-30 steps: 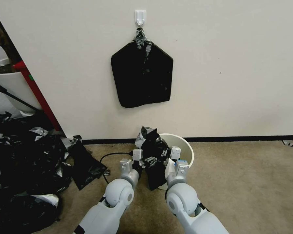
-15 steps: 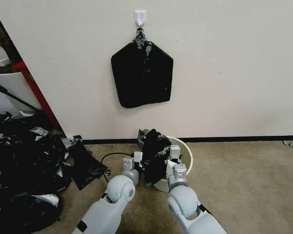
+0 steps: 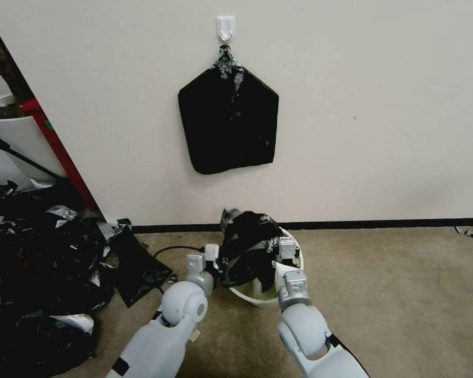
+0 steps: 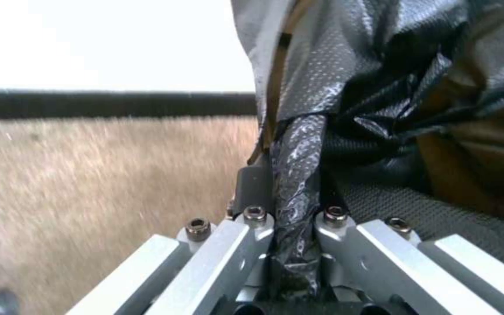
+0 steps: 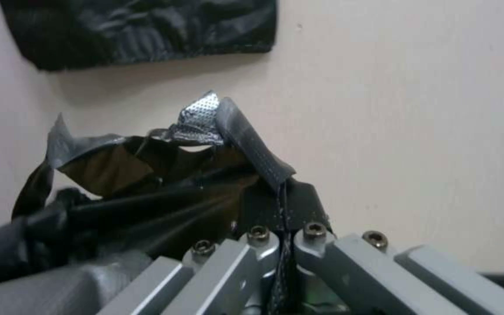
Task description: Place a trash bag onto the trash bin.
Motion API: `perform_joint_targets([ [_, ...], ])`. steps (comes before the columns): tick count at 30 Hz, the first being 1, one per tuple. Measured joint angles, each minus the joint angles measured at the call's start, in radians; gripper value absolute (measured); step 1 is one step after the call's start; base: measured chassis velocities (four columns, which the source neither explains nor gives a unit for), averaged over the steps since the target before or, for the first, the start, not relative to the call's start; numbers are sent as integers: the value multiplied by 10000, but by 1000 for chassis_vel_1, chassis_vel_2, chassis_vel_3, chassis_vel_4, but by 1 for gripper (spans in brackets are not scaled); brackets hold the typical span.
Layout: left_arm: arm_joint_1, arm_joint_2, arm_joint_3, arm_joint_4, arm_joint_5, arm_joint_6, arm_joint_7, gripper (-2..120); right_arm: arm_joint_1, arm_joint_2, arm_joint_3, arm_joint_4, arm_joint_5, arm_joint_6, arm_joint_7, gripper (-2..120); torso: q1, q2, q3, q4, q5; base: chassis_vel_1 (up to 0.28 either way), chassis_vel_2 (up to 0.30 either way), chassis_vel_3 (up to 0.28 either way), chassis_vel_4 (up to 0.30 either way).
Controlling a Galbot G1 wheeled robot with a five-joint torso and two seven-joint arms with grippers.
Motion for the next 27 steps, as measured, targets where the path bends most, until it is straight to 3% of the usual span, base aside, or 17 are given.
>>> perform_joint_targets([
  [3,167,193,-395,-250,16,-474,688,2,-70,-234,382,500,1515,-430,-27,0,0,0,-1,-1,-3,0,0,0,0],
  [12,302,328,-982,-344,5,-1252,1728,2,-95,-587,1260,994,4143,-1237,130,0,0,0,0,0,-3,0,0,0,0],
  [20,124,205,-1101,-439,-805,-2171,1493,2,-794,-745,707,1228,5379,-973,-33,0,0,1,-1,-2,-3,0,0,0,0],
  [27,-27,111,-1323,-728,-1552,-2340,1439,2,-1233,-713,-235,1306,5864,-635,-54,0,0,0,-2,0,-4,0,0,0,0],
])
